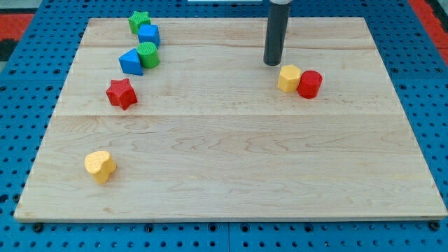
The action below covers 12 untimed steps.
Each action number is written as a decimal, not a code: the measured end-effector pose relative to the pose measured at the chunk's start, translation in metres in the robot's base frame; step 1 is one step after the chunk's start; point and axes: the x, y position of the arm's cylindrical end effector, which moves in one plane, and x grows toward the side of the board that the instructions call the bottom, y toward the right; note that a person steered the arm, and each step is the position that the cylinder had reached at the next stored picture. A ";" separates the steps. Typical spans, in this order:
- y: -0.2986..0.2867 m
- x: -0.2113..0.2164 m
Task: Move the red circle diagonally to the hexagon
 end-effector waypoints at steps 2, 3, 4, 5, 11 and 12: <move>0.088 0.104; 0.098 0.164; 0.094 0.172; 0.103 0.130; 0.120 0.169; 0.080 0.153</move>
